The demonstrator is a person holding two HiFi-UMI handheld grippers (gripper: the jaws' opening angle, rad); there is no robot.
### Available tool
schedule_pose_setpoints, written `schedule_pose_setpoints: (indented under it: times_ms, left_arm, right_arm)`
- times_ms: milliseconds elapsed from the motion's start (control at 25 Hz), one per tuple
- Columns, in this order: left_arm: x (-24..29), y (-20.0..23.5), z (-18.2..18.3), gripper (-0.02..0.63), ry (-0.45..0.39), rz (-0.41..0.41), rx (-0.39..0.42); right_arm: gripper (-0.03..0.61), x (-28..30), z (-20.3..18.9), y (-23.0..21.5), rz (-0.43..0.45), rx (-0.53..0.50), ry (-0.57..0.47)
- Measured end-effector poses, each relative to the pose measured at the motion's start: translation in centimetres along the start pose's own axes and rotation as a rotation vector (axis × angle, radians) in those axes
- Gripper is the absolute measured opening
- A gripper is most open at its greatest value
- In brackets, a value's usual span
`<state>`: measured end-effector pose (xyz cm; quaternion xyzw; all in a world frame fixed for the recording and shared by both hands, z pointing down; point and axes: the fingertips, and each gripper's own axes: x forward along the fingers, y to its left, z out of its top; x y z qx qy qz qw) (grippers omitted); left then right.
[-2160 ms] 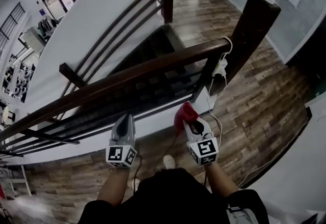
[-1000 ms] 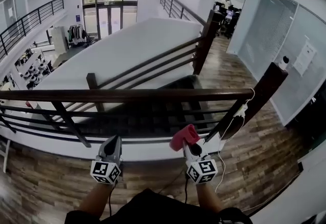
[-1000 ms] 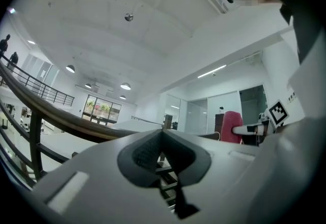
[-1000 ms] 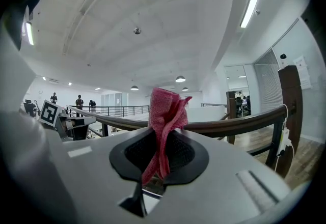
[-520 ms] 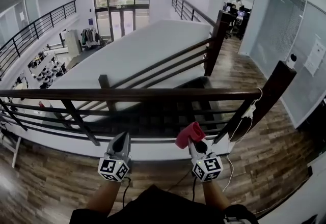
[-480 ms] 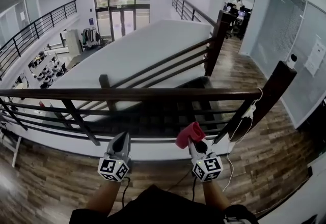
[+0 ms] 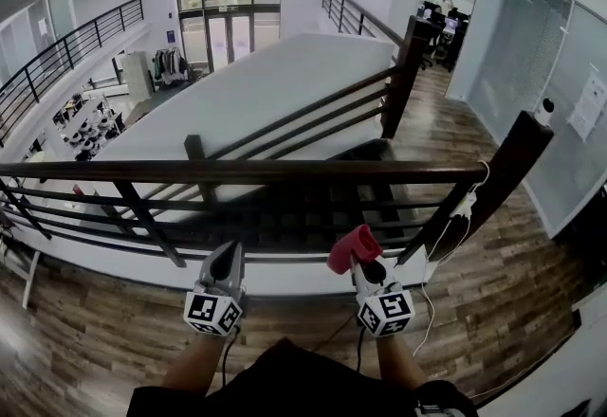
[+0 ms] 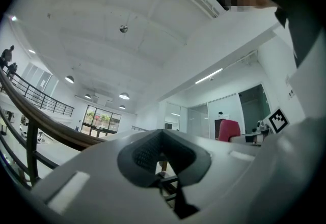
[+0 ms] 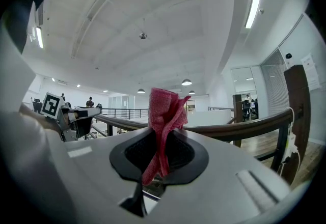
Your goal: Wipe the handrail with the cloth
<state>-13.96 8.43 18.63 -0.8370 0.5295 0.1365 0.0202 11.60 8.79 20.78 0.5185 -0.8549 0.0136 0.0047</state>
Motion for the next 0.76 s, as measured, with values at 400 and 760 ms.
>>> schedule_pose_setpoints:
  times_ms: [400,760]
  left_arm:
    - [0.0,0.3,-0.8,0.000,0.001,0.009,-0.015]
    - [-0.3,0.6,-1.1,0.000,0.010,0.025,-0.018]
  right_arm:
    - [0.041,0.6,-0.1,-0.2,0.001,0.005,-0.005]
    - [0.041,0.6,-0.4,-0.3,0.002,0.015,0.012]
